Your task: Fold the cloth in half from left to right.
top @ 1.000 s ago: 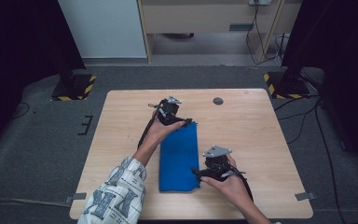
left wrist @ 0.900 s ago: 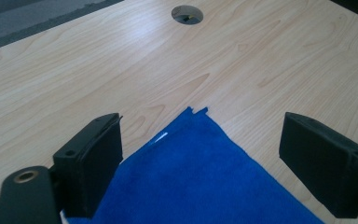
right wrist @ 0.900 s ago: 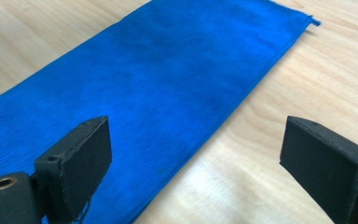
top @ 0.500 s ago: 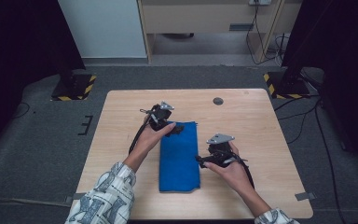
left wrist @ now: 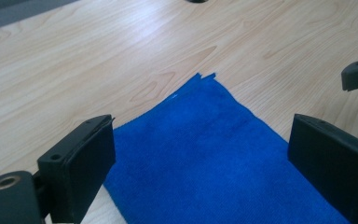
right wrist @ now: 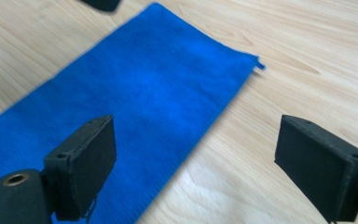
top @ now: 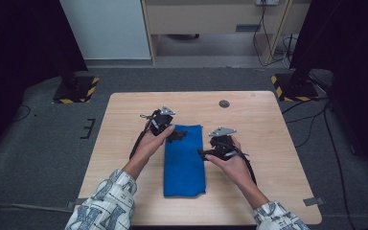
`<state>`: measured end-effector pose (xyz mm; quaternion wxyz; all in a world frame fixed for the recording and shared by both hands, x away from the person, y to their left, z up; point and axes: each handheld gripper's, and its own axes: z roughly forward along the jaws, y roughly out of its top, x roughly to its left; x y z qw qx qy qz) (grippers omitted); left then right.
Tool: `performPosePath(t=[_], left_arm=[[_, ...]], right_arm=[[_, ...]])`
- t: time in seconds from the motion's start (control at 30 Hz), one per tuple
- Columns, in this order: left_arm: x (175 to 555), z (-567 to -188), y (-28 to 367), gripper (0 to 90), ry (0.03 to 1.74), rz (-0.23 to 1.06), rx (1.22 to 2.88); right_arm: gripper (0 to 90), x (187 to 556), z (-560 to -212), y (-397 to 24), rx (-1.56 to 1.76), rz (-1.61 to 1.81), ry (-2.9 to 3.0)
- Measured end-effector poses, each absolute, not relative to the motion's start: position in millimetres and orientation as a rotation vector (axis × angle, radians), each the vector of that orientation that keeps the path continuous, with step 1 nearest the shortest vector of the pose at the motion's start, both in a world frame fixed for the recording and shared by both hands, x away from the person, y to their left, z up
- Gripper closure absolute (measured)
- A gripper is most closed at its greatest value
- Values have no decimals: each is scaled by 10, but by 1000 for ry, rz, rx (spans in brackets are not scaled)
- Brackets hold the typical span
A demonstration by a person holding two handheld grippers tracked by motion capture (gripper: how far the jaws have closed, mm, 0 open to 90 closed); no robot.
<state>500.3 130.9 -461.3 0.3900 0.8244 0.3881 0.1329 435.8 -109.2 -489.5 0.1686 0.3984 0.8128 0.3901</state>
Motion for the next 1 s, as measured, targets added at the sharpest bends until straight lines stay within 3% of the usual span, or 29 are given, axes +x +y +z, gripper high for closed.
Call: performPosePath(t=[0.2,0.33,1.0], left_arm=[[4985,-4617,1344,80,989,419,2129],[4988,-4608,1391,87,980,414,2108],[5094,-4710,1620,107,1003,403,2118]], right_arm=[[114,4435,-4831,-1033,1107,1119,2318],[173,4512,-4786,-1029,1089,1092,2321],[231,4938,-4623,-1076,1157,1103,2294]])
